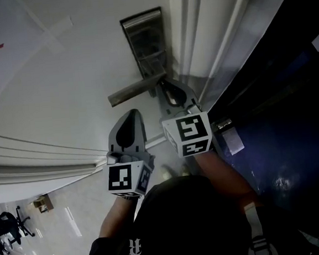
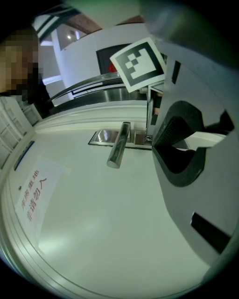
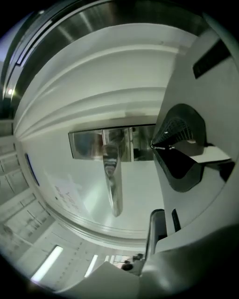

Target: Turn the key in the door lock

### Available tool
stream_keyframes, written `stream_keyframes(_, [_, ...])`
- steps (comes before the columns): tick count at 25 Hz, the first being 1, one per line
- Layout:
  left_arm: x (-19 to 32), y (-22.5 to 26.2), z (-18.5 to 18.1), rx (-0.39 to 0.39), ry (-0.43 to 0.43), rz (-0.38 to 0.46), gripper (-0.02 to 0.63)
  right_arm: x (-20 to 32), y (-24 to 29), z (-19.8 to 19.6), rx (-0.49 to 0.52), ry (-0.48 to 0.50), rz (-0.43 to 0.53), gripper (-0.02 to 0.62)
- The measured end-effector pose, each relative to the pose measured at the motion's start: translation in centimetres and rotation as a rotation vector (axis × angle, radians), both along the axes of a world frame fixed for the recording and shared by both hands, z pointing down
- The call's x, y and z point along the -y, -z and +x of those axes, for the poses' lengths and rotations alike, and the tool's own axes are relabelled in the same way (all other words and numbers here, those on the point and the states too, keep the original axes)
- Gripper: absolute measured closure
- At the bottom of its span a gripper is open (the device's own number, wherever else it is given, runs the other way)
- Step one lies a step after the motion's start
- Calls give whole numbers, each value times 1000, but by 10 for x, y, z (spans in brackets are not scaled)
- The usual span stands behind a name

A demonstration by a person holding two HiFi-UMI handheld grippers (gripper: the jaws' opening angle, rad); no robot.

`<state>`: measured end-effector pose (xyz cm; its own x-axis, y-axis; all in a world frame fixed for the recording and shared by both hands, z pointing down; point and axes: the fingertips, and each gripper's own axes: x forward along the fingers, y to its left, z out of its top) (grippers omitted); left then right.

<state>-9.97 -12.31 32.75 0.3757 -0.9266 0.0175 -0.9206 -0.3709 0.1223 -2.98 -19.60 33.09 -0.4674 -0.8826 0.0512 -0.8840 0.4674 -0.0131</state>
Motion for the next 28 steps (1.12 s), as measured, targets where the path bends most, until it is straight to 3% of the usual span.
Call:
stream_keyframes(5, [-2, 0, -1, 3, -1, 2, 600, 3, -1, 5, 375, 81, -167, 568])
stream_keyframes(13, [-4, 0, -1, 11, 0, 4, 600, 6, -4, 10, 844, 135, -377, 568])
stream_keyframes(17, [-5, 0, 1, 16, -5, -3, 600, 6, -19, 12, 1113, 178, -535, 569])
stream_keyframes(22, [-4, -2, 2, 30, -15, 1, 600, 7, -20, 9, 1442, 290, -659, 569])
stream_keyframes(25, [-3, -1, 4, 21, -11, -12, 600, 7, -20, 8, 1575, 328, -704, 569])
stream_keyframes(28, [-2, -2, 4, 19, -13, -16, 600, 7, -20, 8, 1599, 335, -710, 569])
